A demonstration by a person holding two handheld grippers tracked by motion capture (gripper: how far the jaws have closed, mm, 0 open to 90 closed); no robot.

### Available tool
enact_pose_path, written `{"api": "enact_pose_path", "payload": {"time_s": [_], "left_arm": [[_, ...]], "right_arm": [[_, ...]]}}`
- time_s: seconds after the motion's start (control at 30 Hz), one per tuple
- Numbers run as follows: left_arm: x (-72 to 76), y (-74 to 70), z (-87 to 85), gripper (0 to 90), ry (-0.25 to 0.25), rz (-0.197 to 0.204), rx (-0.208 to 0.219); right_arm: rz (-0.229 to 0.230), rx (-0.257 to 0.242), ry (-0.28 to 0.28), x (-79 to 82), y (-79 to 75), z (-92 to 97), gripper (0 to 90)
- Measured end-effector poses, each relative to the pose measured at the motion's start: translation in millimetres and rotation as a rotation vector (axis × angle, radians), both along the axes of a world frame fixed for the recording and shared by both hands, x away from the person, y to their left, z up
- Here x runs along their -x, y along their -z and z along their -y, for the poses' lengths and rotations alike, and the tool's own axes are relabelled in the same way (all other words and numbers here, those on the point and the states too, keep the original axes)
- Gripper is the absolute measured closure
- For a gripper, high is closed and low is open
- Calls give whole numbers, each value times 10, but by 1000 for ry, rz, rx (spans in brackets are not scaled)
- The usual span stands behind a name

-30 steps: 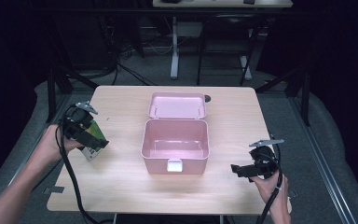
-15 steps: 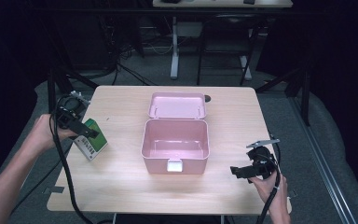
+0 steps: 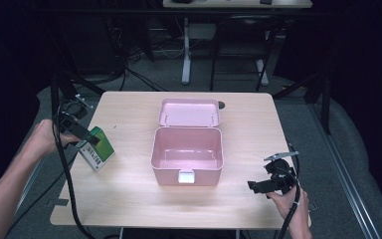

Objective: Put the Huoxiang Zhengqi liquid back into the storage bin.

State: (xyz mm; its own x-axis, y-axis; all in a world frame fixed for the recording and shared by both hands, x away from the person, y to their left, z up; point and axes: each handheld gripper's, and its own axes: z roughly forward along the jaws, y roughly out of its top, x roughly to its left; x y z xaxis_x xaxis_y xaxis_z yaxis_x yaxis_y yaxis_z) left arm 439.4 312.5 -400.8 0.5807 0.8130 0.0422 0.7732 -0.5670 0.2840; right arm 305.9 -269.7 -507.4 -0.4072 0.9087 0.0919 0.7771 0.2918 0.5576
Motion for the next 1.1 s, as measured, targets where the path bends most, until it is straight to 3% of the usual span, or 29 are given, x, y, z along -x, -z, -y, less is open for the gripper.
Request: {"api": "enact_pose_path", "payload": {"time_s": [0.13,0.27,0.57,1.1], "left_arm": [[-50,47,-28,4,-21,-14,0],[-93,126,-12,41,-25,-35,-29],[-159,182,21,296,-29,-57,-61],[-231,279,21,509,-37,-103,-75]], "right_arm": [[-3,0,5,7,3,-3,0],[-3,-2,9,12,20,1,0],[-7,4,13,20,30,16,0],[-6,21,12,23,32,9,0]]}}
